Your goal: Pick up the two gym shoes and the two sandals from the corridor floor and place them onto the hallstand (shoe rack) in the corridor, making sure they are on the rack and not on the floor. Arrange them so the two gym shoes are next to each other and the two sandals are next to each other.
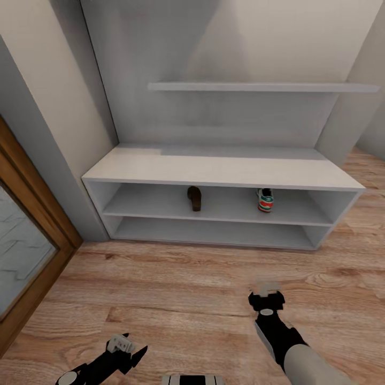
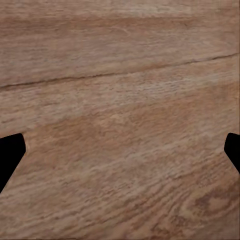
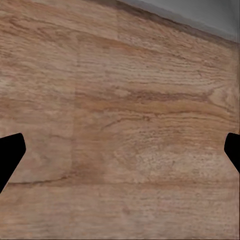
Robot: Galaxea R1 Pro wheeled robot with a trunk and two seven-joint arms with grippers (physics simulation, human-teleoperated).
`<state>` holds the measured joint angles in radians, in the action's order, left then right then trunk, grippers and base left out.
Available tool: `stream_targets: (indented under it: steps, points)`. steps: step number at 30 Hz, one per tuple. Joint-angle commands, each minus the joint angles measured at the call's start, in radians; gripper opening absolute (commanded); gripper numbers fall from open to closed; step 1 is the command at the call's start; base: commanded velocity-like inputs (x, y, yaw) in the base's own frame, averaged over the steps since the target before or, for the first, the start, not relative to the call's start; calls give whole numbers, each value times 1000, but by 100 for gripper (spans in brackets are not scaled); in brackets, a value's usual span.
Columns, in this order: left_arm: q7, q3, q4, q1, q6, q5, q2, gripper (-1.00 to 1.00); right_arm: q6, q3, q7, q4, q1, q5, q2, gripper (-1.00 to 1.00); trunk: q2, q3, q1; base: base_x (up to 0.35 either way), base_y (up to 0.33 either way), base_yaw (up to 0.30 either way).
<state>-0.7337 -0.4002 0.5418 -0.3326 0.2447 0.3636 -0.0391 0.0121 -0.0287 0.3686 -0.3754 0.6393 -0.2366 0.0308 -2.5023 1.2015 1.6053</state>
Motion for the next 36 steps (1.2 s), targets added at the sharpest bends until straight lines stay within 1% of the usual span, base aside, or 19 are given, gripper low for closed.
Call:
stream_targets:
  steps: [1, 7, 8, 12, 13, 14, 15, 16, 17, 18, 21, 24, 26, 27, 28, 29, 30, 33, 36]
  points:
    - [10, -27, 0, 1, 6, 10, 1, 100, -52, -2, -3, 55, -8, -8, -22, 100, 0, 1, 0, 0, 0, 0]
    - [73, -86, -2, 6, 8, 9, 1, 100, -235, -3, -21, 219, -24, -6, -76, 100, 0, 1, 0, 0, 0, 0]
    - [107, -109, -4, 8, 10, 9, 2, 100, -328, -2, -32, 283, -28, -6, -99, 100, 0, 1, 0, 0, 0, 0]
    - [157, -124, -11, 9, 13, 9, 3, 100, -412, -3, -50, 321, -47, -3, -115, 100, 0, 1, 0, 0, 0, 0]
    - [213, -131, -15, 9, 15, 9, 5, 100, -449, -3, -61, 336, -76, 12, -120, 100, 0, 1, 0, 0, 0, 0]
    - [227, -132, -15, 9, 16, 9, 5, 100, -454, -3, -62, 338, -82, 18, -120, 100, 0, 1, 0, 0, 0, 0]
    - [265, -133, -16, 14, 23, 8, 7, 100, -462, -3, -65, 341, -94, 38, -120, 100, 0, 1, 0, 0, 0, 0]
    - [286, -133, -17, 19, 30, 8, 7, 100, -465, -3, -66, 342, -98, 49, -120, 100, 0, 1, 0, 0, 0, 0]
    - [350, -134, -18, 42, 65, 7, 10, 100, -471, -3, -72, 346, -111, 85, -119, 100, 0, 1, 0, 0, 0, -9]
    - [391, -135, -18, 66, 92, 5, 12, 100, -474, -3, -93, 346, -129, 105, -119, 100, 0, 1, 0, 0, 0, -129]
    - [414, -135, -18, 86, 107, 5, 13, 100, -475, -4, -133, 346, -147, 120, -122, 100, 0, 3, 0, 0, 0, -193]
    - [418, -135, -18, 89, 110, 5, 13, 100, -475, -4, -142, 346, -152, 135, -122, 100, 0, 5, 0, 0, 0, -247]
    - [420, -135, -18, 91, 111, 5, 13, 100, -476, -4, -147, 346, -157, 163, -122, 100, 0, 6, 0, 0, 0, -269]
    - [421, -135, -19, 92, 112, 5, 13, 100, -476, -4, -149, 346, -159, 184, -123, 100, 0, 6, 0, 0, 0, -281]
    - [421, -135, -19, 92, 112, 5, 13, 100, -476, -4, -150, 346, -159, 195, -123, 100, 0, 6, 0, 0, 0, -284]
    - [422, -135, -19, 93, 112, 5, 13, 100, -476, -4, -151, 346, -160, 215, -123, 100, 0, 6, 0, 0, 0, -290]
    - [422, -135, -19, 93, 112, 5, 13, 100, -476, -4, -152, 346, -161, 223, -123, 100, 0, 6, 0, 0, 0, -292]
    - [422, -135, -19, 93, 113, 5, 13, 100, -476, -4, -153, 347, -161, 241, -123, 100, 0, 7, 0, 0, 0, -295]
    - [422, -135, -19, 93, 113, 5, 13, 100, -477, -4, -153, 347, -162, 250, -123, 100, 0, 7, 0, 0, 0, -297]
